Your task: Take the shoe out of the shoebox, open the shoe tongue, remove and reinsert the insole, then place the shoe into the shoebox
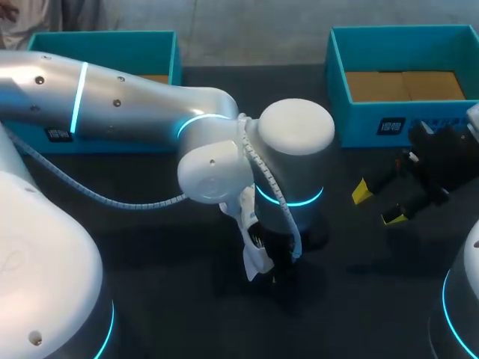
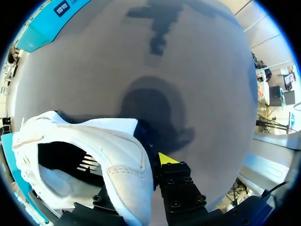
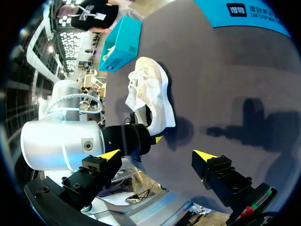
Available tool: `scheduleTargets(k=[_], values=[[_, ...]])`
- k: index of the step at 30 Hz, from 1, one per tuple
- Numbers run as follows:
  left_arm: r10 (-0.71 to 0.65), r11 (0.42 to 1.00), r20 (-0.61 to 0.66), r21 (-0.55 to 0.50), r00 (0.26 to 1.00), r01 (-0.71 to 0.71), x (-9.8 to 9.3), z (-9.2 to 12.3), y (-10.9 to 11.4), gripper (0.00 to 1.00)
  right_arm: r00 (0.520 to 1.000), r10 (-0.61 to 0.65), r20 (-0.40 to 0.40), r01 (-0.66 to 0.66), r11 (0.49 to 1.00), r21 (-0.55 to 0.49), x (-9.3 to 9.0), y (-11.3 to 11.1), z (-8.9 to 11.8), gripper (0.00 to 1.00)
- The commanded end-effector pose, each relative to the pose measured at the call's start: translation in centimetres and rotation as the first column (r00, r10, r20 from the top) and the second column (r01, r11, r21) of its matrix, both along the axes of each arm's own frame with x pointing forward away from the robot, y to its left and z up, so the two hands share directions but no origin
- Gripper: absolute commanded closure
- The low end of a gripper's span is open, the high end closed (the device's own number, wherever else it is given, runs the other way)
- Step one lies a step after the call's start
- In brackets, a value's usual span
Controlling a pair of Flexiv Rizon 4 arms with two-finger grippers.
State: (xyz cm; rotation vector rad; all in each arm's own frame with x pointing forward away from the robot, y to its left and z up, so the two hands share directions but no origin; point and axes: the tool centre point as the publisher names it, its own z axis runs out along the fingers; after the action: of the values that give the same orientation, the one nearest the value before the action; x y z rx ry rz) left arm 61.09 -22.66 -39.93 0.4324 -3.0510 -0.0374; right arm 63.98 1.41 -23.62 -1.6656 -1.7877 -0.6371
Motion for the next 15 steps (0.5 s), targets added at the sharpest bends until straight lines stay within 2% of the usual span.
scheduleTargets(k=[1,7,15], values=[[-0.007,1.000,0.000,-0.017,1.000,0.007,0.1,1.4,1.6,1.00,1.000,-0.003,0.001,0.003,1.000,-0.004,-0.2,0.0,0.0,0.00],[-0.052,0.999,0.015,-0.009,0.999,0.052,-0.2,2.8,2.8,1.00,1.000,-0.003,0.001,0.003,1.000,-0.004,-0.2,0.0,0.0,0.00],[-0.084,0.996,0.018,-0.002,0.996,0.084,-0.1,4.6,3.4,1.00,1.000,-0.003,0.001,0.003,1.000,-0.004,-0.2,0.0,0.0,0.00]])
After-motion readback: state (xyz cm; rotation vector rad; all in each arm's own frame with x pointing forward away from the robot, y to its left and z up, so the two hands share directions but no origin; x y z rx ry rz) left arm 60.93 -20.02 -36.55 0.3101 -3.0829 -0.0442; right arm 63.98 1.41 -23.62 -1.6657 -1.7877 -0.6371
